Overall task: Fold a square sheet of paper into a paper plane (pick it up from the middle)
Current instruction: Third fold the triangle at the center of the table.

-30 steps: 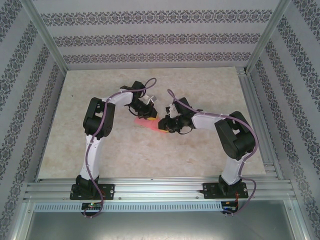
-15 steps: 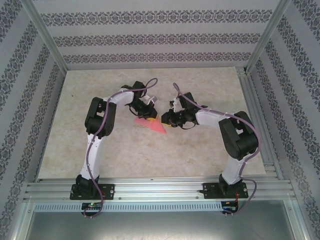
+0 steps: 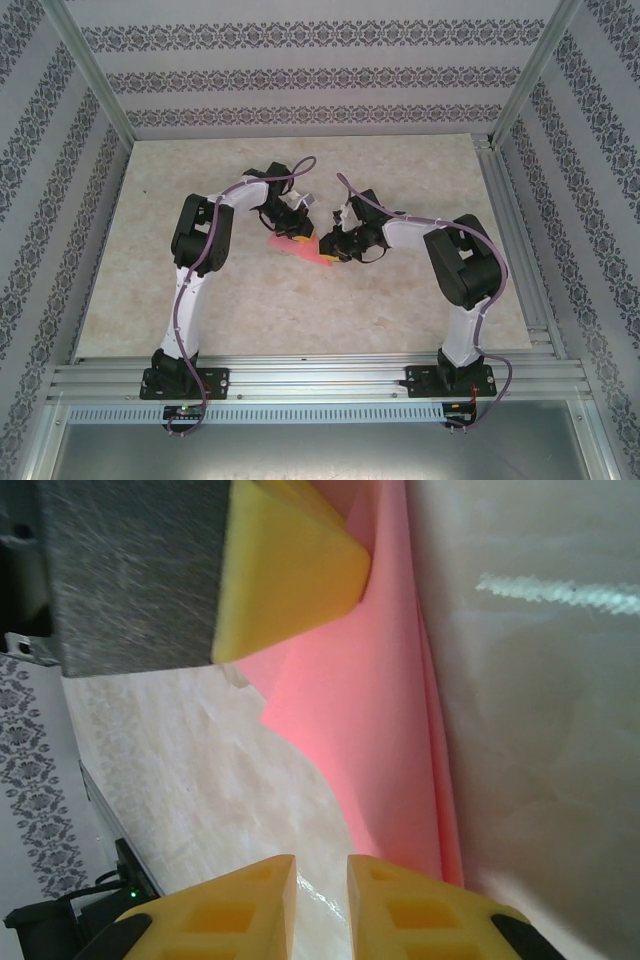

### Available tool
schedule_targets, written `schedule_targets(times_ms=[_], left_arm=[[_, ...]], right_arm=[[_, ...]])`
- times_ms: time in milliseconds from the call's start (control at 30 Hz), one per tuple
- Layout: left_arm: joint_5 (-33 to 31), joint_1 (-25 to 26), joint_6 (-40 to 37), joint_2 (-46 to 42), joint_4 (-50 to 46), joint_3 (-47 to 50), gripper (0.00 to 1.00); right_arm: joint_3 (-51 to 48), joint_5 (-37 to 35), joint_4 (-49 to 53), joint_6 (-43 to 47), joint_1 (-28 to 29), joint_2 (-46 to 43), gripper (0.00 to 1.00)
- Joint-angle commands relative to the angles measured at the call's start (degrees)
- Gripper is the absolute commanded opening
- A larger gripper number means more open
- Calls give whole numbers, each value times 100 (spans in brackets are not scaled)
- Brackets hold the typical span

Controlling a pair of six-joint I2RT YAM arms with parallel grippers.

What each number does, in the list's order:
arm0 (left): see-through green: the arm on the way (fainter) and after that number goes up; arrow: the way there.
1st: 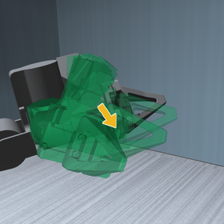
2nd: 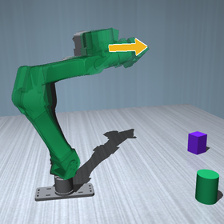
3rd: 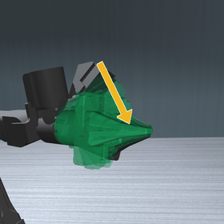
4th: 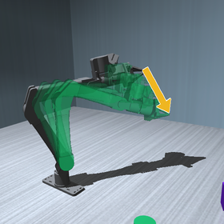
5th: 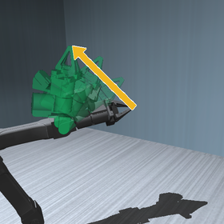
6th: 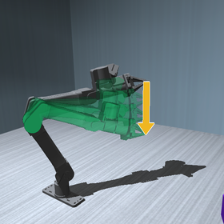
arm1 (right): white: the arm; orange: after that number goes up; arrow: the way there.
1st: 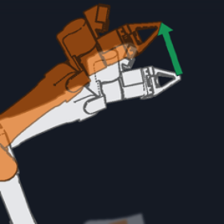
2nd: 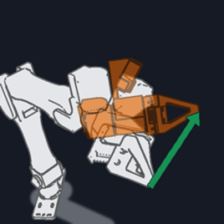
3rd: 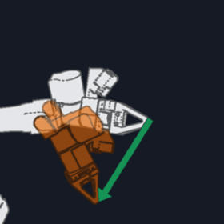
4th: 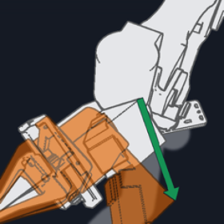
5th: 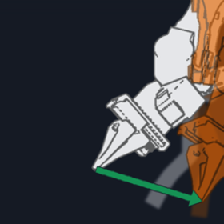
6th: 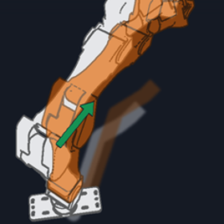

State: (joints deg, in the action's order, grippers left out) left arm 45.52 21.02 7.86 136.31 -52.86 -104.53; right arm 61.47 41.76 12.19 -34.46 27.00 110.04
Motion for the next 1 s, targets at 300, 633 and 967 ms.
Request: schedule_targets(times_ms=[300,633,967], left_arm=[[-176,-51,-188,167,-200,-172,11],[-128,-51,-188,264,-172,-217,11],[-219,-45,-207,264,-226,-225,11]], right_arm=[[222,-416,458,432,33,158,21],[440,-246,635,495,156,-5,22],[392,-668,873,666,108,305,21]])
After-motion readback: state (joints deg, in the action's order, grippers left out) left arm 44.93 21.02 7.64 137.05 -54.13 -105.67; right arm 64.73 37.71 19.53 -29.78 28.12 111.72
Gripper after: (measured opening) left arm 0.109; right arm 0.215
